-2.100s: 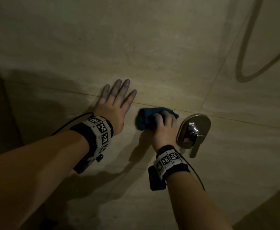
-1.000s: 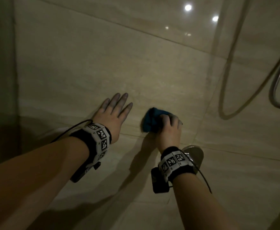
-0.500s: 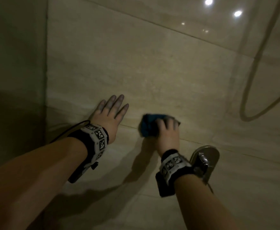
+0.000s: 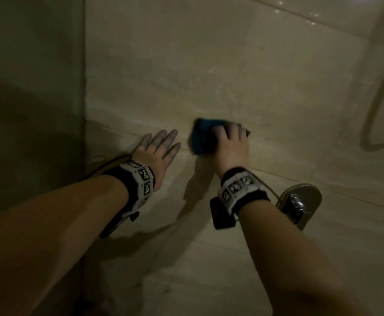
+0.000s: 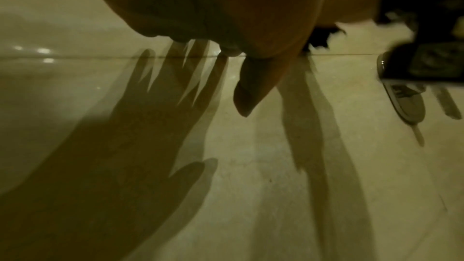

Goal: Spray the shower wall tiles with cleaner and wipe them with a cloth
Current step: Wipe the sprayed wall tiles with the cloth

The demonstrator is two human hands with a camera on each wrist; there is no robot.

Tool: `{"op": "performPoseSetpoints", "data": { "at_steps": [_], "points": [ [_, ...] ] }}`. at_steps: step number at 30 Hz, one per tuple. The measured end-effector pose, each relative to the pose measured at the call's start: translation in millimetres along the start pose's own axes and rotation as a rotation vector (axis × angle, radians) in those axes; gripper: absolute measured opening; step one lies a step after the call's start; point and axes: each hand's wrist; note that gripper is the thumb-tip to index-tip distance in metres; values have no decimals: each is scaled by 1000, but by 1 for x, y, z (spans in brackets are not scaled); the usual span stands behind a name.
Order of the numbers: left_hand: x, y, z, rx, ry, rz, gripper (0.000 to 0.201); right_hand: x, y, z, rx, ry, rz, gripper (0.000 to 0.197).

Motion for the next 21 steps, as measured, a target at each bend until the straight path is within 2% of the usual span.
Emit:
{"op": "performPoseSetpoints", "data": {
  "at_steps": [2, 5, 6, 10, 15, 18, 21],
  "points": [
    [2, -7, 1, -25, 11, 1, 94, -8, 4, -12, 22, 17, 7, 42],
    [4, -24, 4, -58, 33, 16, 94, -10, -9, -1, -15, 67, -5, 42],
    [4, -31, 4, -67, 38, 22, 94, -8, -20, 8, -59, 110, -5, 42],
    [5, -57, 8, -115, 70, 98, 97, 1, -66, 51, -385, 239, 101, 41],
    [5, -77, 11, -121, 101, 159, 97, 11, -95, 67, -542, 327, 264, 44],
    [5, -83, 12, -137, 134, 173, 99, 9, -92, 61, -522, 424, 291, 44],
    [7, -84, 15, -126, 203, 209, 98, -5, -79, 46, -462, 467, 252, 33]
  ]
}}
Point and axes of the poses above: each hand's wrist, its own z-axis away from the middle knuckle, its own y-axis out of the back of the hand, x = y × z, and after that the axes turned 8 degrees about -z, right-handed
